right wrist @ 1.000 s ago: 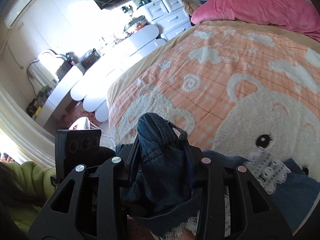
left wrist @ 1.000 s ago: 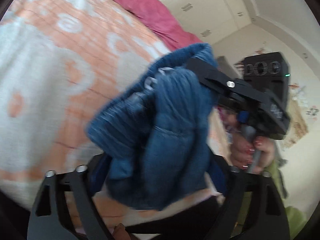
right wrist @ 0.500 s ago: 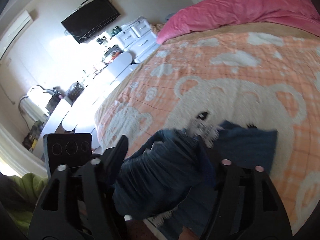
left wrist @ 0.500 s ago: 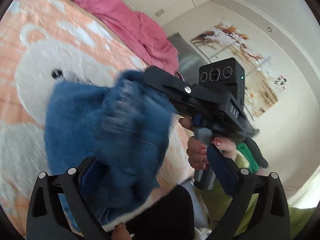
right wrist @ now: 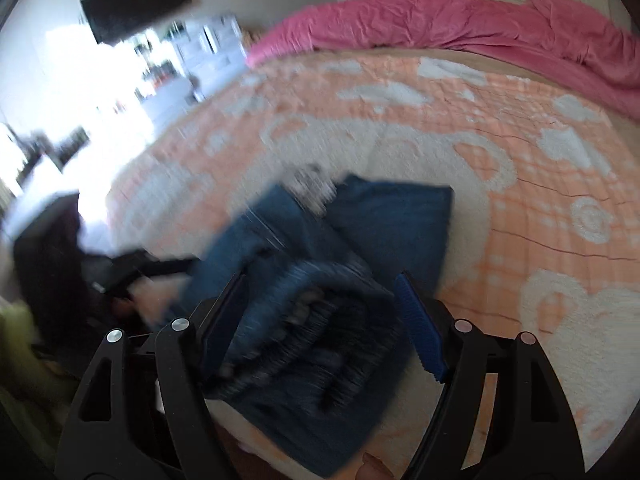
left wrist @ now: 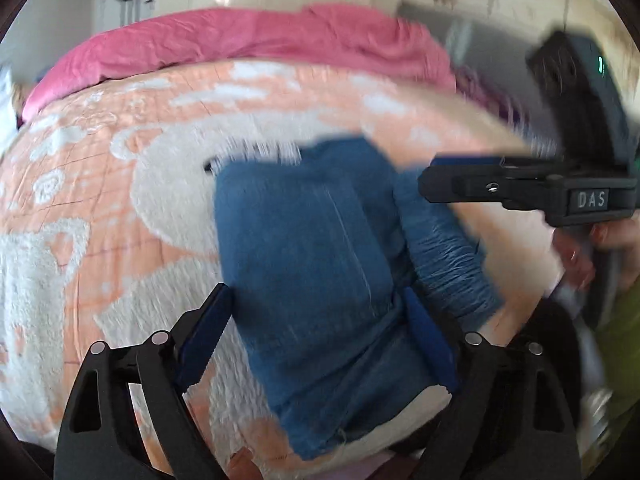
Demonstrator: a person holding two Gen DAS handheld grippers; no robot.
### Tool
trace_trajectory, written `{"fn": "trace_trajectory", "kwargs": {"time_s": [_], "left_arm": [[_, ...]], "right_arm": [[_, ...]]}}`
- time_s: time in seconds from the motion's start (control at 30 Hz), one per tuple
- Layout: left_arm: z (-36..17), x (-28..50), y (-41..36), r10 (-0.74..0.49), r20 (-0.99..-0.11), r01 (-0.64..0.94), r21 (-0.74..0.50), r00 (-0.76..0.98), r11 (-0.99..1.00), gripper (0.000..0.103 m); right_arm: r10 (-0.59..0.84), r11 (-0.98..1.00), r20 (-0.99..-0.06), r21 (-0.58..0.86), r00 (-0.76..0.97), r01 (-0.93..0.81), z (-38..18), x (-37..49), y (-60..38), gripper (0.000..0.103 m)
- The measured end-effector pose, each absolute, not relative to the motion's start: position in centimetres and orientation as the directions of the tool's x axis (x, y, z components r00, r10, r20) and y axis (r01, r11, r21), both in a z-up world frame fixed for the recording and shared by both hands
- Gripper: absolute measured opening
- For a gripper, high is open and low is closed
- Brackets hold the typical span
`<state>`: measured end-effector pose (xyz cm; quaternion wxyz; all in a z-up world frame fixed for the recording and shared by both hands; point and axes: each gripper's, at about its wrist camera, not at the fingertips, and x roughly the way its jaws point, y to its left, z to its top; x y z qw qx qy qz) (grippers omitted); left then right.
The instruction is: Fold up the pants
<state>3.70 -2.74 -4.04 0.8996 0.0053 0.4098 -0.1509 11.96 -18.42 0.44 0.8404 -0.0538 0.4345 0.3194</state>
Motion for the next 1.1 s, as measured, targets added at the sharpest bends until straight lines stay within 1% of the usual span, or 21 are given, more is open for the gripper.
{"fn": "trace_trajectory", "kwargs": {"time_s": [0.03, 0.1, 0.17, 0.23, 0.37, 0.43, 0.47, 0.5, 0.53, 0.57, 0.6, 0.63, 0.67, 0.7, 0.8, 0.83, 0.87, 0.9, 0.97, 1.03, 1.1], "left_arm": [[-4.4, 3.5, -3.0, -0.259, -0.749, 0.286, -0.097, 0.610, 0.953, 0.085], [-5.2, 3.2, -3.0, -0.276, -0.763, 0.308, -0.106, 0.585, 0.946, 0.085], [-5.1, 3.1, -2.7, -0.283, -0.756, 0.314, -0.108, 0.590, 0.943, 0.085], [-4.1, 2.9, -2.1, -0.305, -0.736, 0.300, -0.144, 0.604, 0.943, 0.085], [-1.5, 1.6, -0.1, -0.334, -0.640, 0.276, -0.194, 0.691, 0.941, 0.085], [-0.9, 1.2, 0.4, -0.371, -0.607, 0.295, -0.226, 0.703, 0.928, 0.077], [-0.8, 1.0, 0.2, -0.386, -0.602, 0.310, -0.232, 0.699, 0.922, 0.064], [-0.8, 0.8, -0.1, -0.396, -0.603, 0.325, -0.230, 0.693, 0.917, 0.058], [-1.0, 0.6, -0.6, -0.403, -0.610, 0.343, -0.220, 0.682, 0.913, 0.055], [-1.3, 0.5, -1.2, -0.415, -0.619, 0.366, -0.213, 0.666, 0.906, 0.044], [-1.5, 0.4, -1.8, -0.427, -0.627, 0.384, -0.212, 0.652, 0.899, 0.036], [-1.7, 0.3, -2.3, -0.437, -0.634, 0.403, -0.208, 0.638, 0.891, 0.033], [-1.9, 0.0, -2.9, -0.445, -0.643, 0.428, -0.196, 0.623, 0.882, 0.026], [-2.1, -0.1, -3.4, -0.446, -0.650, 0.441, -0.186, 0.615, 0.878, 0.024], [-3.1, -0.2, -4.2, -0.451, -0.687, 0.466, -0.183, 0.570, 0.866, 0.024], [-3.4, 0.0, -4.3, -0.449, -0.701, 0.466, -0.186, 0.554, 0.865, 0.024], [-3.8, 0.2, -4.3, -0.448, -0.712, 0.461, -0.194, 0.541, 0.866, 0.024], [-4.2, 0.4, -4.0, -0.454, -0.715, 0.455, -0.211, 0.532, 0.865, 0.024], [-4.3, 0.7, -3.5, -0.473, -0.713, 0.445, -0.247, 0.518, 0.861, 0.024], [-4.5, 1.0, -3.0, -0.493, -0.709, 0.434, -0.286, 0.505, 0.855, 0.024], [-4.5, 1.0, -2.7, -0.504, -0.706, 0.428, -0.305, 0.498, 0.851, 0.024]], "right_arm": [[0.419, 0.800, -0.802, 0.104, 0.426, -0.591, -0.7, 11.5, -18.1, 0.069], [0.383, 0.807, -0.817, 0.069, 0.431, -0.586, -2.1, 11.2, -18.8, 0.072], [0.412, 0.814, -0.812, 0.124, 0.414, -0.568, -2.3, 11.1, -19.8, 0.073], [0.456, 0.805, -0.788, 0.167, 0.413, -0.570, -1.0, 10.9, -20.3, 0.074], [0.527, 0.773, -0.726, 0.194, 0.442, -0.604, 2.5, 11.3, -19.9, 0.074], [0.540, 0.757, -0.720, 0.189, 0.436, -0.625, 3.6, 12.3, -18.6, 0.074], [0.541, 0.750, -0.724, 0.185, 0.428, -0.635, 3.9, 12.9, -18.0, 0.074], [0.540, 0.741, -0.733, 0.182, 0.413, -0.646, 4.0, 13.6, -17.1, 0.073], [0.536, 0.732, -0.749, 0.182, 0.390, -0.657, 3.7, 14.6, -16.1, 0.070], [0.534, 0.724, -0.764, 0.190, 0.363, -0.663, 3.4, 15.4, -15.3, 0.063], [0.529, 0.716, -0.779, 0.197, 0.336, -0.670, 3.0, 16.1, -14.5, 0.060], [0.514, 0.710, -0.802, 0.201, 0.302, -0.675, 2.3, 17.0, -13.5, 0.058], [0.498, 0.707, -0.821, 0.198, 0.279, -0.679, 1.7, 17.4, -12.7, 0.057], [0.482, 0.704, -0.835, 0.189, 0.266, -0.684, 1.3, 17.7, -12.2, 0.057], [0.413, 0.700, -0.884, 0.155, 0.218, -0.698, -0.8, 18.3, -10.6, 0.057], [0.400, 0.699, -0.895, 0.157, 0.199, -0.698, -1.4, 18.4, -10.4, 0.051], [0.401, 0.695, -0.899, 0.175, 0.175, -0.698, -2.1, 18.2, -10.1, 0.040], [0.417, 0.688, -0.894, 0.192, 0.165, -0.700, -2.2, 17.9, -10.0, 0.033], [0.434, 0.676, -0.883, 0.188, 0.179, -0.712, -1.8, 17.1, -9.7, 0.012], [0.434, 0.684, -0.874, 0.162, 0.219, -0.711, -1.2, 16.5, -9.5, 0.005], [0.443, 0.709, -0.856, 0.153, 0.266, -0.688, -0.1, 16.6, -9.7, 0.004]]}}
